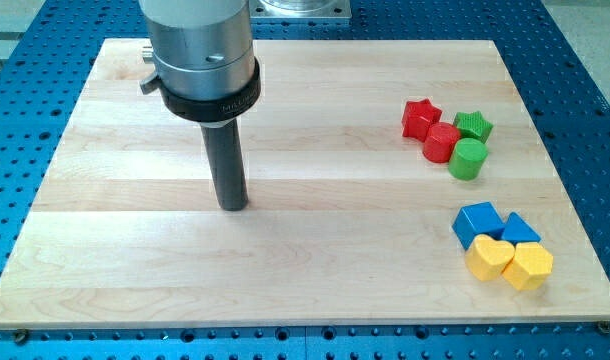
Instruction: Move your arm to the right side of the board
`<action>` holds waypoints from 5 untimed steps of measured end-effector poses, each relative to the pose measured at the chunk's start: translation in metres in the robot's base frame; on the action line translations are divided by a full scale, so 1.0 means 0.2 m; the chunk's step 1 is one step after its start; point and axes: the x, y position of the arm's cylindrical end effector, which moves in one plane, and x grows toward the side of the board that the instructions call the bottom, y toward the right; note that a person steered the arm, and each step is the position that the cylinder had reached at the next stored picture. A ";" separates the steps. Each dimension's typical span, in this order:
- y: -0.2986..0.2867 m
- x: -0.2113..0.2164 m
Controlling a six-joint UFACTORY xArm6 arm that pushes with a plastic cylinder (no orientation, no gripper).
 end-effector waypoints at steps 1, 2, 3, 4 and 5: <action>0.00 0.00; 0.00 0.00; 0.18 0.00; 0.59 -0.07; 0.66 -0.10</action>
